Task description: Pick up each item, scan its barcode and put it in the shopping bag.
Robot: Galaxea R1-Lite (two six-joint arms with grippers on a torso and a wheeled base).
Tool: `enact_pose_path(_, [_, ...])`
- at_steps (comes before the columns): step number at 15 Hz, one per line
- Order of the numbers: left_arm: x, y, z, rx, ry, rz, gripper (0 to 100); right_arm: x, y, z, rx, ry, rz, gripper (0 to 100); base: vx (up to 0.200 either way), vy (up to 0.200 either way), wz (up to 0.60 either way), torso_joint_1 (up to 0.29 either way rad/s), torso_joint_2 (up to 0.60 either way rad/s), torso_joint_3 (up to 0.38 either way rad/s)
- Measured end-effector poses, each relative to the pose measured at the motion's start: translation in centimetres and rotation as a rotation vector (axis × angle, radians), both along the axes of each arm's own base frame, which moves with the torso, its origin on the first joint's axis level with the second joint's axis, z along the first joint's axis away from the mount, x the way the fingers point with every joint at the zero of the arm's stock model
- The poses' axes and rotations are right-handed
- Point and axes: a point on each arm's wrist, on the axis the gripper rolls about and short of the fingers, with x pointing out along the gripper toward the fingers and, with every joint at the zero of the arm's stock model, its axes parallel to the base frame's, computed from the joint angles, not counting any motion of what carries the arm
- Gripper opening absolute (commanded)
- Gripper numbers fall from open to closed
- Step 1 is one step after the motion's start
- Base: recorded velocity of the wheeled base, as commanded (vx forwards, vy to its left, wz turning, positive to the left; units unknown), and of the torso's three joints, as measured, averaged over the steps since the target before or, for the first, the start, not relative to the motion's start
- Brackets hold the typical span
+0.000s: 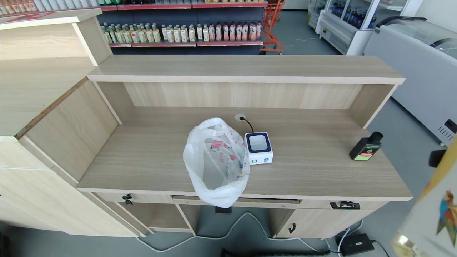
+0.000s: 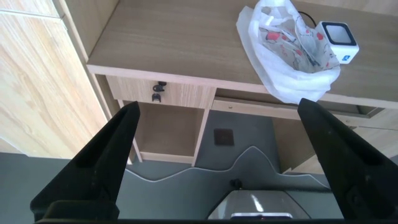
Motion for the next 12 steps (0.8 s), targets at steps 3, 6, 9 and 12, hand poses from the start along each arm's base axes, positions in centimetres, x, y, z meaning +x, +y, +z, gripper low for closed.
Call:
enact_pose_path(3, [0.0, 0.0, 0.0, 0.0, 0.0, 0.0, 100, -0.6, -0.1, 0.7, 0.006, -0.025, 0.052, 0, 0.0, 0.0, 0.0, 0.0, 0.0, 0.0])
enact_pose_path(6, [0.0, 0.0, 0.0, 0.0, 0.0, 0.0, 100, -0.6, 0.1, 1.0, 0.009, -0.031, 0.063, 0, 0.0, 0.0, 0.0, 0.0, 0.0, 0.0])
enact_pose_path(9, [0.0, 0.0, 0.0, 0.0, 0.0, 0.0, 100, 0.1, 0.4, 1.9, 0.015, -0.041, 0.056, 0, 0.0, 0.0, 0.0, 0.0, 0.0, 0.0])
enact_pose_path(12, [0.0, 0.0, 0.0, 0.0, 0.0, 0.0, 100, 1.3, 0.9, 2.8, 0.019, -0.049, 0.051, 0, 0.0, 0.0, 0.0, 0.0, 0.0, 0.0])
